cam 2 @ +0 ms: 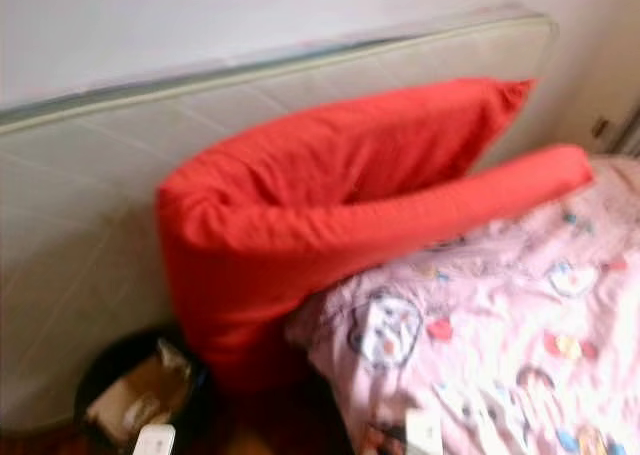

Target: Clean up the room

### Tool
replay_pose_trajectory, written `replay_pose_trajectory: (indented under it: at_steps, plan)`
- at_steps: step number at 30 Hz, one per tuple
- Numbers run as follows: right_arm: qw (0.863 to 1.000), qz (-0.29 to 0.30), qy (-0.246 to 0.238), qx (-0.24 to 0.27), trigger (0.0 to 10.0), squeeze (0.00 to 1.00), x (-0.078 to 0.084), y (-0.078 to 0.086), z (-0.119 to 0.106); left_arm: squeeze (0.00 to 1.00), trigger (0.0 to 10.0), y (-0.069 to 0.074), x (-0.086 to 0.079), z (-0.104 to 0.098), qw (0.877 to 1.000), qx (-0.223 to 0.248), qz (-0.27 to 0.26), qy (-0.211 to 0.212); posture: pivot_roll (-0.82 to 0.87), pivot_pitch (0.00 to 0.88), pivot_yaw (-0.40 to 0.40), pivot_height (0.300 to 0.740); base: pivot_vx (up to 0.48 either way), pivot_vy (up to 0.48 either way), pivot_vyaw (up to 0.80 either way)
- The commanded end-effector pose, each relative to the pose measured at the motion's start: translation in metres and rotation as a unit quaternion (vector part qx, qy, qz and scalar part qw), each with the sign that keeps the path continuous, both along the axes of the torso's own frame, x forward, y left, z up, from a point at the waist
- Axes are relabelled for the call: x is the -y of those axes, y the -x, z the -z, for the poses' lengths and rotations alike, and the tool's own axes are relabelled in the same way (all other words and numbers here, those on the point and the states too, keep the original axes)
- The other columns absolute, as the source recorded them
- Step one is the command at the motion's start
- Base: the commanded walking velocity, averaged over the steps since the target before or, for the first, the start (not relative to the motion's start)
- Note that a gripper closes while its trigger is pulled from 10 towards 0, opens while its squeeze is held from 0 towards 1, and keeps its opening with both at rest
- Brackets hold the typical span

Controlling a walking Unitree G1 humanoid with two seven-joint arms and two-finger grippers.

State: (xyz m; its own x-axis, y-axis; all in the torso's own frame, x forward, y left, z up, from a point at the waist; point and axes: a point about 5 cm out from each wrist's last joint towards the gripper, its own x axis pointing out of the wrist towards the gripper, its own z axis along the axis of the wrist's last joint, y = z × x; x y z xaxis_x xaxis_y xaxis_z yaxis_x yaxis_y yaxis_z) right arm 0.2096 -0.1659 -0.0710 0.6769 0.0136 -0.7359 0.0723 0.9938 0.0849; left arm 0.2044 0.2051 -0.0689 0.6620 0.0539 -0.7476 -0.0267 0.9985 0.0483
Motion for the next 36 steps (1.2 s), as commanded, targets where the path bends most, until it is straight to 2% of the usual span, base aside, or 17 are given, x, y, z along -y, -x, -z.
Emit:
replay_pose_trajectory:
  at_steps: [1,5,13,36]
  plan:
    - [1.000,0.003,-0.001,-0.013,10.0,0.00,0.001,0.005,0.003,0.00,10.0,0.009,-0.004,0.004,1.000,-0.018,0.007,-0.010,0.04,0.130,0.037,0.740,0.000,0.000,-0.72]
    - [1.000,0.003,0.000,-0.013,10.0,0.00,0.001,0.005,0.003,0.00,10.0,0.011,-0.005,0.005,1.000,-0.020,0.005,-0.010,0.03,0.130,0.038,0.740,0.000,-0.358,-0.72]
    - [1.000,0.003,0.000,-0.013,10.0,0.00,0.001,0.006,0.003,0.00,10.0,0.012,-0.005,0.005,1.000,-0.019,-0.004,-0.005,0.03,0.124,0.040,0.740,0.000,0.000,-0.72]
    - [1.000,-0.005,0.003,-0.015,10.0,0.00,0.004,0.007,0.004,0.00,10.0,0.009,0.006,0.007,1.000,-0.027,0.006,-0.005,0.02,0.094,0.039,0.740,0.000,0.000,-0.72]
